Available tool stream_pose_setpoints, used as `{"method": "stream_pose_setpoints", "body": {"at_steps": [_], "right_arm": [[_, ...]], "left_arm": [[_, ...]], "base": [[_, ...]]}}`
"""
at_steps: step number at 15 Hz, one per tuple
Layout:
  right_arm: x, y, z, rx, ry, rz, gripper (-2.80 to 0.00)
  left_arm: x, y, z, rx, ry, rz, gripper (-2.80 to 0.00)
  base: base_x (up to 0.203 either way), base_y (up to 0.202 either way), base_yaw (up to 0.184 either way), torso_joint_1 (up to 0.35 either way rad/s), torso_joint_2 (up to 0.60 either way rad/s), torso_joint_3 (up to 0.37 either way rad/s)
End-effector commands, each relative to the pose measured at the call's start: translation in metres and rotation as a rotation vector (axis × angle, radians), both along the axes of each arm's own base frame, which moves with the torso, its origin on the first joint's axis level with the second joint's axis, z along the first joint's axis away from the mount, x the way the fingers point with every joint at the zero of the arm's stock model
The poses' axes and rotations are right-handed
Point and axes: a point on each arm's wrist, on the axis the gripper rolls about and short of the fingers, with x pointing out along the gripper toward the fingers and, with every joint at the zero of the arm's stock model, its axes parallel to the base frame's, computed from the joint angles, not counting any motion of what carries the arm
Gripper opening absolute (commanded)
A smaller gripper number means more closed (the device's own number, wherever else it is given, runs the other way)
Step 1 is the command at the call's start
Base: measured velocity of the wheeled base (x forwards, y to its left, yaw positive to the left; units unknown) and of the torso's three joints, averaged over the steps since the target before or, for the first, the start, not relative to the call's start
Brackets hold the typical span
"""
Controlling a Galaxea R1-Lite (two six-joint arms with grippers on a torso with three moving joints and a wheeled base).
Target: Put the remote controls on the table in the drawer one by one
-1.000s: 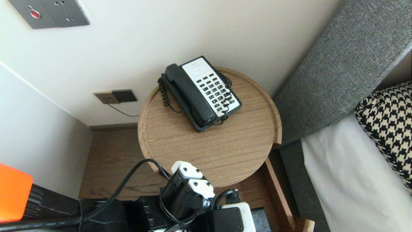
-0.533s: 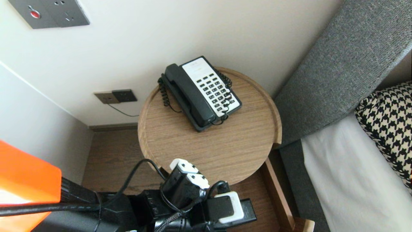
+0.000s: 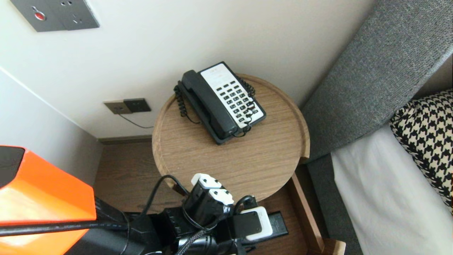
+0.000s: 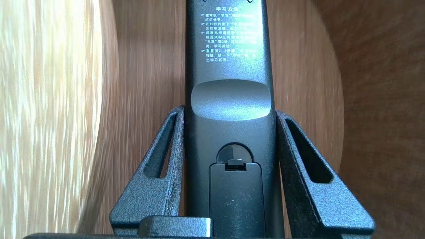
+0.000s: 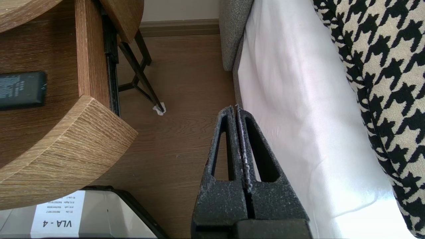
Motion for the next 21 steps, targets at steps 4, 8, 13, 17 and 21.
{"method": "stream_pose_setpoints", "body": {"at_steps": [4,8,13,17,21], "right_arm": [[0.000,0.000,0.000,-0.002,-0.004,0.000,-2.80],[0.000,0.000,0.000,-0.001,-0.003,0.000,-2.80],[0.000,0.000,0.000,0.000,-0.004,0.000,-2.80],[0.000,0.000,0.000,0.000,-0.004,0.000,-2.80],[0.000,0.000,0.000,-0.001,-0.003,0.000,-2.80]], "left_arm": [[0.004,-0.008,-0.012,-0.036,-0.034,-0.010,-2.80],[0.004,-0.008,-0.022,-0.011,-0.043,-0.022,-2.80],[-0.001,0.000,-0.023,0.003,-0.030,-0.024,-2.80],[-0.005,0.007,-0.032,0.029,-0.010,-0.024,-2.80],[0.003,0.005,-0.039,0.021,-0.014,-0.008,-2.80]], "base": [[0.000,0.000,0.000,0.000,0.00,0.000],[0.000,0.000,0.000,0.000,0.00,0.000],[0.000,0.000,0.000,0.000,0.00,0.000],[0.000,0.000,0.000,0.000,0.00,0.000],[0.000,0.000,0.000,0.000,0.00,0.000]]}}
